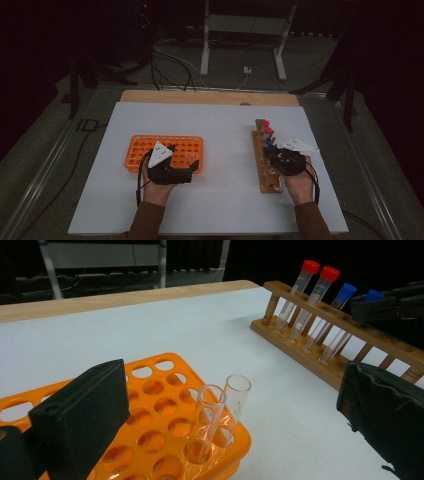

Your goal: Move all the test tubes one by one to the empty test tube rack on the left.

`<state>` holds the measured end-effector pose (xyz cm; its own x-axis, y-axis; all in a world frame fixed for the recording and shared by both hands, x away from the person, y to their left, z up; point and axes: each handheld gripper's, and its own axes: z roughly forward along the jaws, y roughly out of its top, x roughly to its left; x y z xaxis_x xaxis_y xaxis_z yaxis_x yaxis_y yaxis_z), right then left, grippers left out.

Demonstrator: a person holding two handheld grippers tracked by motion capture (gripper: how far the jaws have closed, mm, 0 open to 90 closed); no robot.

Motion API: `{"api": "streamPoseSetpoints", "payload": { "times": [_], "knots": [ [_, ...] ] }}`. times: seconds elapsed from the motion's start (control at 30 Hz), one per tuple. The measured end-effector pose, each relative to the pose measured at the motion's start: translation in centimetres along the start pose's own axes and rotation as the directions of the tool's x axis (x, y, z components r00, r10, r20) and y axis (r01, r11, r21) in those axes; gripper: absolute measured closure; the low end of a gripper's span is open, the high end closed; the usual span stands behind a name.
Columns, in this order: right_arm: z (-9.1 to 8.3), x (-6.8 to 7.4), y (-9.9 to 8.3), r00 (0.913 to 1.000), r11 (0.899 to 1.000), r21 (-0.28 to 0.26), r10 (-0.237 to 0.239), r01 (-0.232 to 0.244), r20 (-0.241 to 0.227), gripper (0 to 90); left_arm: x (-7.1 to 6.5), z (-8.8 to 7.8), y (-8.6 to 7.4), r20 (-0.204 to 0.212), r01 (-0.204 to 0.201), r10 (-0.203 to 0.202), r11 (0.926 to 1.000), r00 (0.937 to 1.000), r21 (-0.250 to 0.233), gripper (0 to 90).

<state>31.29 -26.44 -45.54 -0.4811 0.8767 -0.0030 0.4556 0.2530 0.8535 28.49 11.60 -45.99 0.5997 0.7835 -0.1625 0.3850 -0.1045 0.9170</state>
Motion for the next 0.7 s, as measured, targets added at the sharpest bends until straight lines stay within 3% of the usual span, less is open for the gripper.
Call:
{"api": "streamPoseSetpoints", "payload": {
  "times": [0.7],
  "knots": [
    [-1.4,-0.1,0.7,1.0000,0.999,-0.046,0.010,-0.010,0.002,75.6,-0.2,0.1,0.0,0.004,-0.010,0.010,0.9999,0.9999,0.006,1.1]
  ]
}}
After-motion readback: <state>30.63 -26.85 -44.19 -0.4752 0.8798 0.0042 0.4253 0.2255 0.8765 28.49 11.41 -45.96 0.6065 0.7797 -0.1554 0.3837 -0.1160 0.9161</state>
